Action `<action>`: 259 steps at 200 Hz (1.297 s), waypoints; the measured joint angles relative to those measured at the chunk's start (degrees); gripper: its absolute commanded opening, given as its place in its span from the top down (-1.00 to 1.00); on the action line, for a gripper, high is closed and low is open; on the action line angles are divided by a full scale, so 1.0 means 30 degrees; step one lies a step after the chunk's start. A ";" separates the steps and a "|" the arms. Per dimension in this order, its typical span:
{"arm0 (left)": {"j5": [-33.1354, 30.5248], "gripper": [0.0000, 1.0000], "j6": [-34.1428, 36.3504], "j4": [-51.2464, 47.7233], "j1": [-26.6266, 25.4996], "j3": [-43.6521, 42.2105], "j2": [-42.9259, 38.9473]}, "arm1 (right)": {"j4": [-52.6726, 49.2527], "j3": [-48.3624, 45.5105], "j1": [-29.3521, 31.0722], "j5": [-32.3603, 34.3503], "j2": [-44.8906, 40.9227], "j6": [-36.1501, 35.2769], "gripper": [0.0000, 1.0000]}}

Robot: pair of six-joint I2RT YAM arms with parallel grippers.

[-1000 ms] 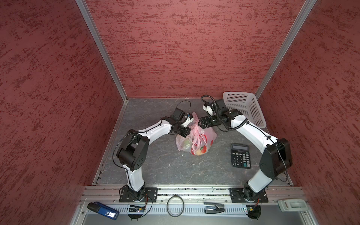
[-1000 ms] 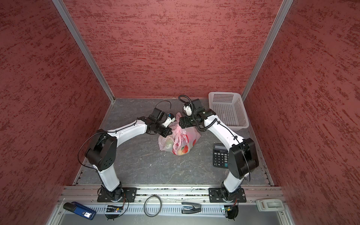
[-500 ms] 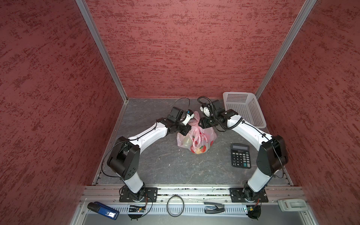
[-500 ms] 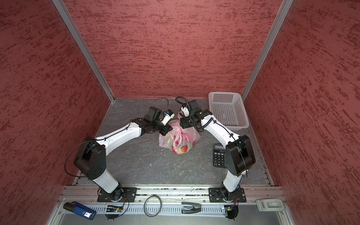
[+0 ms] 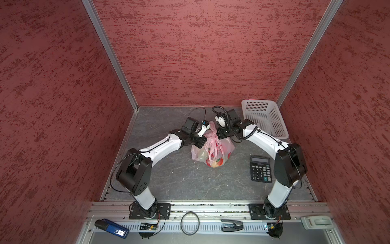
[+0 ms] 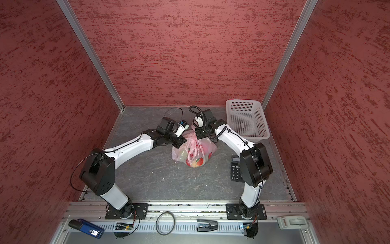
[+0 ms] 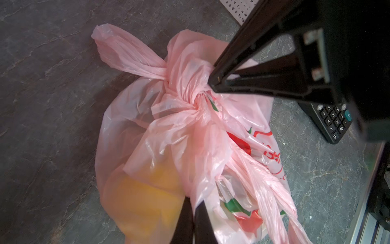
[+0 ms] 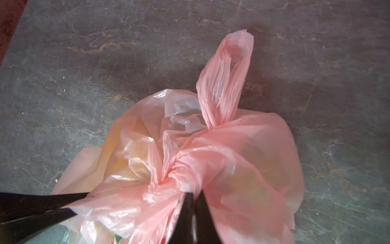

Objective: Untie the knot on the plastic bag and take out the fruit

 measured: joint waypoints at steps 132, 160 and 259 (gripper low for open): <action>-0.0291 1.00 -0.1676 0.0984 0.4109 -0.3912 -0.3577 | 0.1107 -0.4583 -0.3585 0.0539 -0.4787 0.2463 1.00; -0.0262 1.00 -0.2849 0.1209 0.5501 -0.4656 -0.3832 | 0.1690 -0.6433 -0.5333 0.0707 -0.5829 0.3942 1.00; 0.0306 1.00 -0.5406 0.1741 0.6768 -0.5880 -0.4095 | 0.2135 -0.7271 -0.5858 0.1064 -0.6069 0.5967 1.00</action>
